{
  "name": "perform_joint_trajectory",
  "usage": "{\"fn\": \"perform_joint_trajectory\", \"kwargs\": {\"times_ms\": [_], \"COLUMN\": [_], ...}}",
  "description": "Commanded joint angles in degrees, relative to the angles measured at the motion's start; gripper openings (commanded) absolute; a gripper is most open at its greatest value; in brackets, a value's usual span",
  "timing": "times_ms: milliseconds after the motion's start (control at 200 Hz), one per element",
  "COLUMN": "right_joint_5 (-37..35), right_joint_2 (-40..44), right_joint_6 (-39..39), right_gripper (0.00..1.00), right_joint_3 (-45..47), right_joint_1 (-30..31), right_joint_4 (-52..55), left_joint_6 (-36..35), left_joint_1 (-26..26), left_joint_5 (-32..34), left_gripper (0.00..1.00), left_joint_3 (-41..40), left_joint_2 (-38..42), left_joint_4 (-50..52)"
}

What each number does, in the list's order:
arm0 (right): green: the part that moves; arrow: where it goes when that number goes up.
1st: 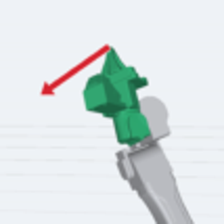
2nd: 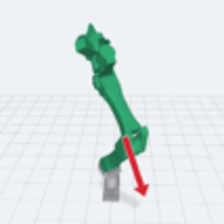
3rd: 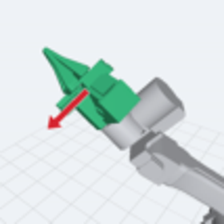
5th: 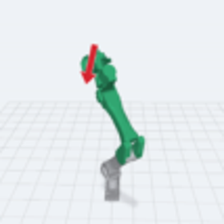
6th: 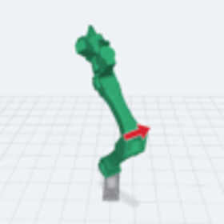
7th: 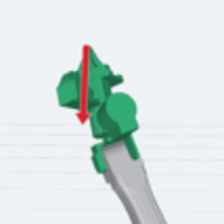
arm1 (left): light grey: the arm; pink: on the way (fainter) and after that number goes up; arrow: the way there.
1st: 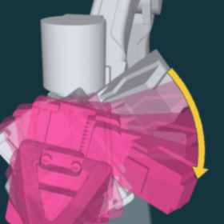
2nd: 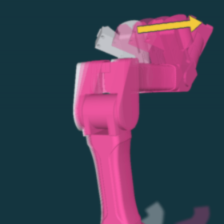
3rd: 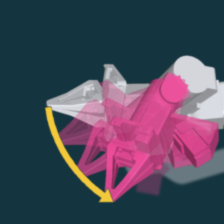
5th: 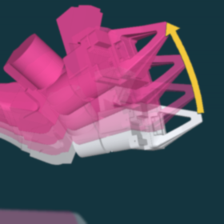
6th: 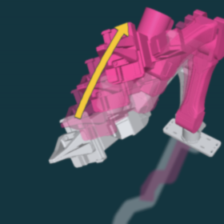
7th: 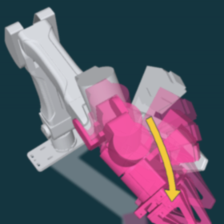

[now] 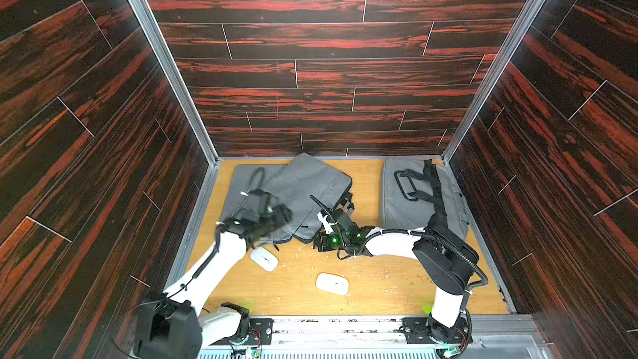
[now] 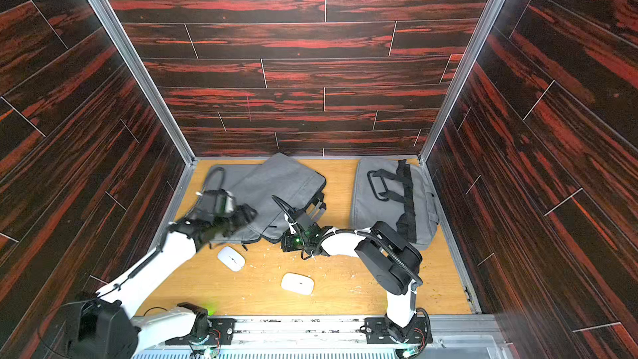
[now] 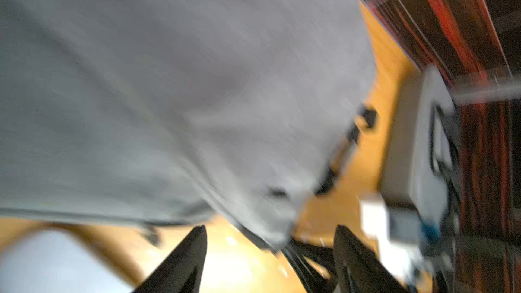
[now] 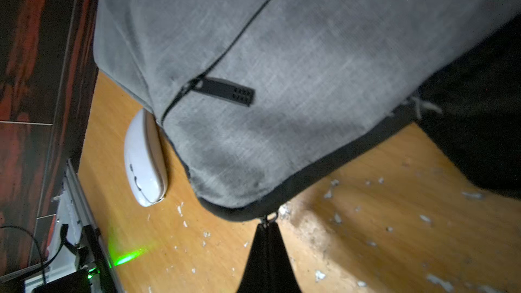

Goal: Put the mouse into the laptop bag
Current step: Unzip the zipper on the zippered laptop bag.

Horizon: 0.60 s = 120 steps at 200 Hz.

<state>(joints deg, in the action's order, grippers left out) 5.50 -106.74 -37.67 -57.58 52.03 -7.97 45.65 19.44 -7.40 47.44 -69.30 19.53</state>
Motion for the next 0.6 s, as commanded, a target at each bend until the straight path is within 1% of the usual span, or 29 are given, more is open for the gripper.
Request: {"fn": "perform_joint_trajectory", "kwargs": {"times_ms": [0,130,250,316,336,356,376,426,461,491,516,596], "right_joint_5": [0.96,0.40,-0.73,-1.10,-1.18,-1.12,-1.22,-1.36,-1.55,-2.00,-2.59,-4.34], "right_joint_2": [-1.13,-0.30,0.43,0.56,0.53,0.44,0.40,0.39,0.29,0.25,0.30,0.00], "right_joint_6": [0.95,0.83,0.41,0.32,0.32,0.33,0.38,0.40,0.35,0.38,0.52,2.01], "right_gripper": [0.00,0.00,0.00,0.00,0.00,0.00,0.00,0.00,0.00,0.00,0.00,0.00], "right_joint_3": [-0.90,-0.41,0.41,0.54,0.49,0.50,0.52,0.39,0.33,0.20,0.23,-0.23], "right_joint_1": [0.93,1.21,1.82,1.99,2.03,2.02,2.09,2.02,2.02,2.04,2.03,1.32], "right_joint_4": [1.22,1.31,1.28,1.62,1.64,1.64,1.64,1.88,2.01,2.14,2.36,3.59], "left_joint_6": [4.05,5.13,5.57,5.59,5.61,5.53,5.57,5.81,5.89,6.03,6.08,5.81], "left_joint_1": [2.91,6.65,7.82,8.41,8.65,8.87,9.01,9.43,9.47,9.51,9.51,9.54], "left_joint_5": [3.61,4.13,4.45,4.46,4.43,4.25,4.08,3.93,3.72,3.46,3.32,3.03], "left_gripper": [0.75,0.75,0.75,0.72,0.69,0.63,0.54,0.27,0.14,0.05,0.00,0.00], "left_joint_3": [-2.75,-2.48,-1.33,-0.60,-0.42,-0.30,-0.32,-0.29,-0.34,-0.61,-0.73,-1.20], "left_joint_2": [-3.54,-9.89,-13.41,-14.80,-15.24,-15.60,-16.01,-16.79,-17.22,-17.33,-17.41,-16.73], "left_joint_4": [-1.60,-4.71,-6.96,-7.48,-7.66,-8.01,-8.37,-8.97,-9.39,-9.78,-9.77,-9.44]}}
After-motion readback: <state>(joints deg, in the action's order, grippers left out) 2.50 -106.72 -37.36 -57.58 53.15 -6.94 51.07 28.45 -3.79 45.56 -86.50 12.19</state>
